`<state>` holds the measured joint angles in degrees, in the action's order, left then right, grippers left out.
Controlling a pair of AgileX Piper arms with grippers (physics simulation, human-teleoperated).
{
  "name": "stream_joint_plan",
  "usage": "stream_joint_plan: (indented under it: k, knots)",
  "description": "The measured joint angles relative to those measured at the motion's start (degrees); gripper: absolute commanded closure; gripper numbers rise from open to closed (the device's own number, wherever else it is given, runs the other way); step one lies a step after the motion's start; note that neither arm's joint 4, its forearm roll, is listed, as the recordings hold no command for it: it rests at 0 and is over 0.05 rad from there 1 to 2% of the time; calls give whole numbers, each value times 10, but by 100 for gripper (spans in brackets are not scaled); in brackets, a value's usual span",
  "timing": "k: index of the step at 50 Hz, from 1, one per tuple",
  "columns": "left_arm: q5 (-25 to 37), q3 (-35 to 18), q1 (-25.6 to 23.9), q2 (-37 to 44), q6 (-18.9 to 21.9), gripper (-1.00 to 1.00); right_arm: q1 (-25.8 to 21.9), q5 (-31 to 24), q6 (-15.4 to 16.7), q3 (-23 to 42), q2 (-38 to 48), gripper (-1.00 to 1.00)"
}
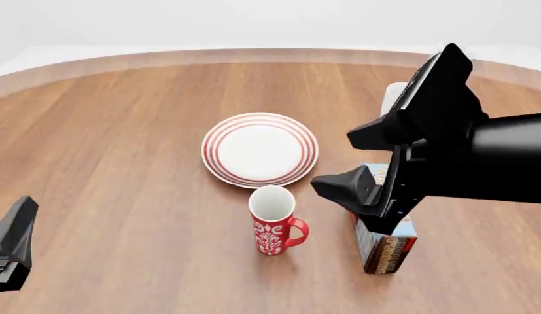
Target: Pick up the red mug and put it on the plate
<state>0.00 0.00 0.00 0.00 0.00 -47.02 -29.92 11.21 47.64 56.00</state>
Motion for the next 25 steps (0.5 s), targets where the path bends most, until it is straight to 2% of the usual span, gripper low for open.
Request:
stream_joint_plan:
  k: [25]
  knots:
    - [0,0,0,0,0,-100,-18,52,-16,-36,57,-100]
